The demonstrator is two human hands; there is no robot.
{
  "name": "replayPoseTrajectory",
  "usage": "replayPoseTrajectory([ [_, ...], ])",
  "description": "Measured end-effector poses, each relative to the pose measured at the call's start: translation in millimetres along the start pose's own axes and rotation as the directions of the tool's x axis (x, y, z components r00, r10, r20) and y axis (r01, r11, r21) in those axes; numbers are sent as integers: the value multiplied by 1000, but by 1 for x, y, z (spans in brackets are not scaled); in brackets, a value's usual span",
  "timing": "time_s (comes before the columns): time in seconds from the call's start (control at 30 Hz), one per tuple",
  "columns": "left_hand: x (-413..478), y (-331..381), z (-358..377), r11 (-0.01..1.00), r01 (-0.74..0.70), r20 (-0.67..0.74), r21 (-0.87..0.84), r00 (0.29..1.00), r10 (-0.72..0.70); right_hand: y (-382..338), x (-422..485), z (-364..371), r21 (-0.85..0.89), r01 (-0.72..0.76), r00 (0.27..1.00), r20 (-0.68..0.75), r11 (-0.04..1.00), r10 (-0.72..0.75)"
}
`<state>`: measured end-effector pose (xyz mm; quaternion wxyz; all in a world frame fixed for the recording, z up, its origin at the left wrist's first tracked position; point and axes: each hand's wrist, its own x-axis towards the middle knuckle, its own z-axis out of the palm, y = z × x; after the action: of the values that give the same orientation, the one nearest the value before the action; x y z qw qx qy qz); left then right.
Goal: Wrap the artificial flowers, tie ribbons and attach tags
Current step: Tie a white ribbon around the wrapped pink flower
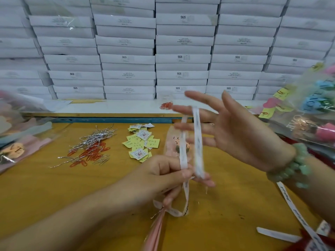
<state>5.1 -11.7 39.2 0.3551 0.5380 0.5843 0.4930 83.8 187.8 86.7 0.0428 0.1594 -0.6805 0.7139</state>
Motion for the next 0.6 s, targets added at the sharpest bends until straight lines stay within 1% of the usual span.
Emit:
replayPoseTrajectory([
  [0.03,1,-1,-1,1000,-2,-5,-29,1000,2,2,1,-1,-68,13,991,-131,998,-21],
  [0.07,1,-1,-2,999,-7,-11,-51,1000,7,5,1,-4,-168,-13,964,-265,986,-32],
  [0.1,0,-2,-3,998,-16,-18,-64,1000,14,8,0,-6,-277,-81,925,-380,957,-32],
  [0.13,0,-4,-3,997,-26,-27,-73,999,24,12,-2,-8,-376,-168,891,-453,911,-23],
  [0.17,0,-4,-4,996,-33,-37,-86,999,29,14,-4,-9,-456,-243,879,-477,856,-5],
  [0.2,0,-4,-5,994,-37,-53,-105,998,31,15,-6,-9,-516,-289,889,-457,806,26],
  [0.23,0,-5,-6,991,-42,-72,-129,997,33,15,-7,-8,-554,-308,912,-404,773,73],
  [0.27,1,-6,-7,987,-49,-91,-150,995,36,14,-8,-7,-570,-307,936,-326,762,133],
  [0.3,1,-7,-8,985,-56,-110,-164,993,38,13,-9,-4,-564,-298,952,-235,770,196],
  [0.37,2,-10,-10,982,-57,-143,-180,989,32,11,-9,1,-551,-276,955,-67,787,288],
  [0.43,3,-12,-11,980,-49,-167,-193,986,17,10,-9,3,-541,-252,945,40,802,324],
  [0.47,3,-12,-11,979,-51,-168,-197,986,18,10,-9,3,-536,-243,945,56,808,322],
  [0.53,3,-12,-10,979,-65,-165,-193,986,33,9,-9,0,-536,-234,956,26,811,293],
  [0.6,3,-12,-10,983,-62,-194,-174,981,27,6,-10,-6,-502,-230,965,-3,834,264],
])
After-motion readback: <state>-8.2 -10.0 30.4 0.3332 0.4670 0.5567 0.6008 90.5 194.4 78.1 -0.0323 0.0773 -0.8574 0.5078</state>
